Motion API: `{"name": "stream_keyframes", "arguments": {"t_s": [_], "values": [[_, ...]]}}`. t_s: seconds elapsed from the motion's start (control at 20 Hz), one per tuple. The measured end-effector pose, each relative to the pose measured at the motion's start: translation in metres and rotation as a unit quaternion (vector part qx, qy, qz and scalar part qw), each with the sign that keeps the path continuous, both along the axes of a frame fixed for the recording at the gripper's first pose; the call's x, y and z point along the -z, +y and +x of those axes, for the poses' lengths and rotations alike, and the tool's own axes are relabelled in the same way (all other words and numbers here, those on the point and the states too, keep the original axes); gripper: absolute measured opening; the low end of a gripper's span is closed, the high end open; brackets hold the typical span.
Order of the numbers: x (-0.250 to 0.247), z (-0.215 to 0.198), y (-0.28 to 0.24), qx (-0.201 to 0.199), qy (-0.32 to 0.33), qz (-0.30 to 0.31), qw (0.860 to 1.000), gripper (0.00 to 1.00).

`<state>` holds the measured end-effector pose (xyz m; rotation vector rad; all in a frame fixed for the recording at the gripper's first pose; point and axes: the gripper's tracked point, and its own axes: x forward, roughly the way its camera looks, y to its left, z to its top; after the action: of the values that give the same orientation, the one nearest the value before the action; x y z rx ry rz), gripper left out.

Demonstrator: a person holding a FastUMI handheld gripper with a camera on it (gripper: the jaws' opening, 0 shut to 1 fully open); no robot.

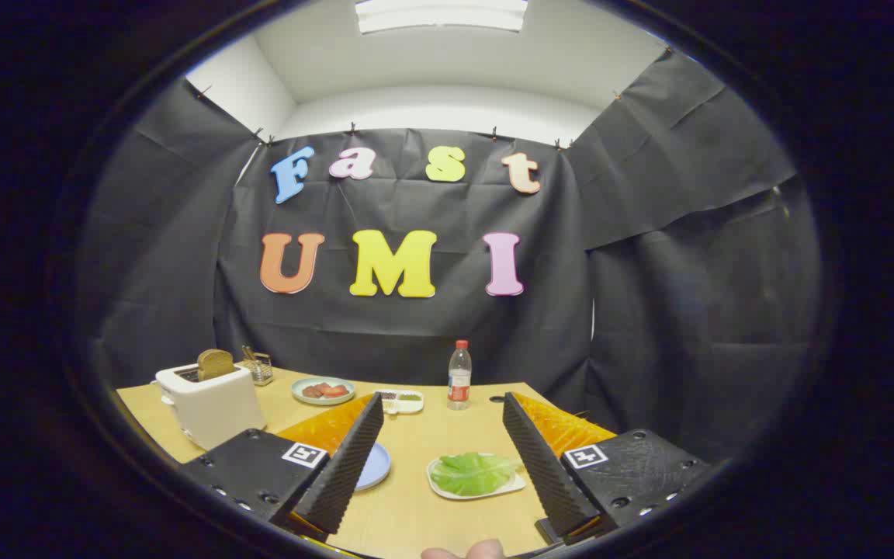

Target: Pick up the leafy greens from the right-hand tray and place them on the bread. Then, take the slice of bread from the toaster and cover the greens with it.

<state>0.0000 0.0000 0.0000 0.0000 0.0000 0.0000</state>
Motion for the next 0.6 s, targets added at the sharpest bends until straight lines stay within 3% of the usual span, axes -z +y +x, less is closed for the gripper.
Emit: {"name": "stream_keyframes", "arguments": {"t_s": [0.6], "values": [[0.009,0.000,-0.014,0.010,0.016,0.008,1.000,0.95]]}}
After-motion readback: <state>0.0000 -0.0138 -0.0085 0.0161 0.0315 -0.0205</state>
